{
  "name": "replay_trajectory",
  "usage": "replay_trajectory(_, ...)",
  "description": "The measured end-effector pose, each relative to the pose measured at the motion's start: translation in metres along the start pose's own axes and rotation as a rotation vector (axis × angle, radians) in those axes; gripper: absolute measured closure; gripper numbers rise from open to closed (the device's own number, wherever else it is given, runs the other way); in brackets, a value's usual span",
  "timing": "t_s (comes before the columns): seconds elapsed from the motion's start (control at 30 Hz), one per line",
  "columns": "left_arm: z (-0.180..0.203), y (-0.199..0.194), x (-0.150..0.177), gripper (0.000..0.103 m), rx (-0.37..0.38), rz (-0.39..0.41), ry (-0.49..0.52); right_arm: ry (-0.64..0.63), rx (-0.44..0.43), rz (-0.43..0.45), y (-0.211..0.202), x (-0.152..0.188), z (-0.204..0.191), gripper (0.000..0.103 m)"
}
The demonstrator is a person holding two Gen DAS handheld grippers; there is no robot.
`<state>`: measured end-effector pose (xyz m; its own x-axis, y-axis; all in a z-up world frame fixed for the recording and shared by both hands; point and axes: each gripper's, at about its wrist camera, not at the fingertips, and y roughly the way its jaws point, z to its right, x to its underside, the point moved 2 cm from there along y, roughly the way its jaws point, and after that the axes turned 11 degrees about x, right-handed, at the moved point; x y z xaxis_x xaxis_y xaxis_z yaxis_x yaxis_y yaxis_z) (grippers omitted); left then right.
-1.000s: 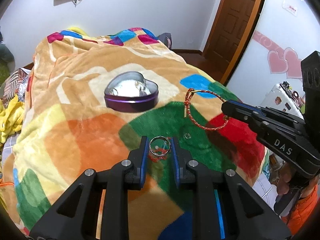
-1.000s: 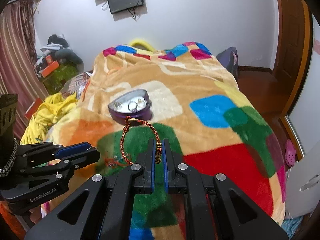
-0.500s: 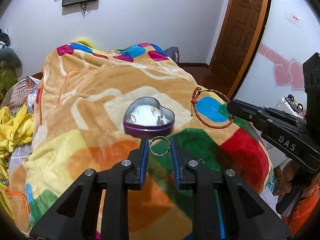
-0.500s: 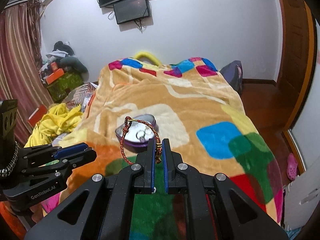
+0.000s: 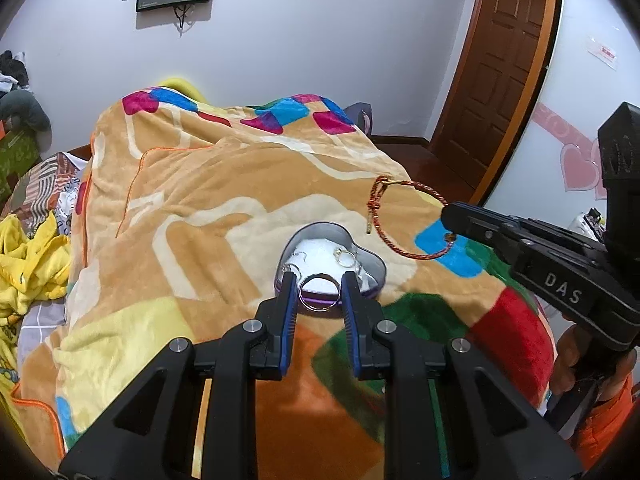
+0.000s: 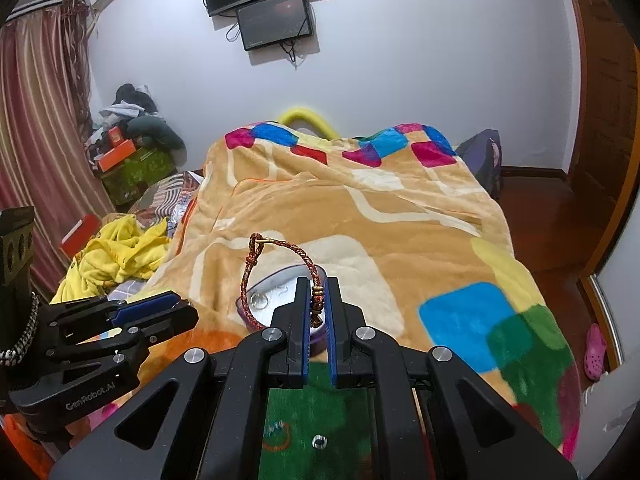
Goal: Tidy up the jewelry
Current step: 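Lift and carry the silver ring and red bracelet toward the heart tin with both tools, then lower both held pieces into the heart tin and open both tools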
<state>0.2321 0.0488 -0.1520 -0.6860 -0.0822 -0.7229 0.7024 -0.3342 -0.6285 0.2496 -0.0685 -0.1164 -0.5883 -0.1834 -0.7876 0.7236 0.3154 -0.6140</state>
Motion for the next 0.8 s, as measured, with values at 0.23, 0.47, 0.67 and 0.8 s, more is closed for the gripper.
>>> replay_trajectory(0.23, -0.011, 0.019, -0.007, 0.082, -0.001, -0.010, -0.006, -0.003, -0.021, -0.035, 0.027, -0.005, -0.003, 0.097)
replay_trajectory(0.47, -0.019, 0.040, -0.011, 0.082, -0.001, -0.031, -0.015, -0.037, -0.027, -0.075, 0.051, -0.007, -0.009, 0.097)
replay_trajectory(0.67, -0.024, 0.059, -0.011, 0.082, 0.010, -0.064, -0.025, -0.094, -0.027, -0.115, 0.067, -0.003, -0.013, 0.097)
replay_trajectory(0.8, -0.027, 0.068, -0.010, 0.082, 0.016, -0.085, -0.030, -0.102, -0.041, -0.143, 0.073, -0.001, -0.012, 0.097)
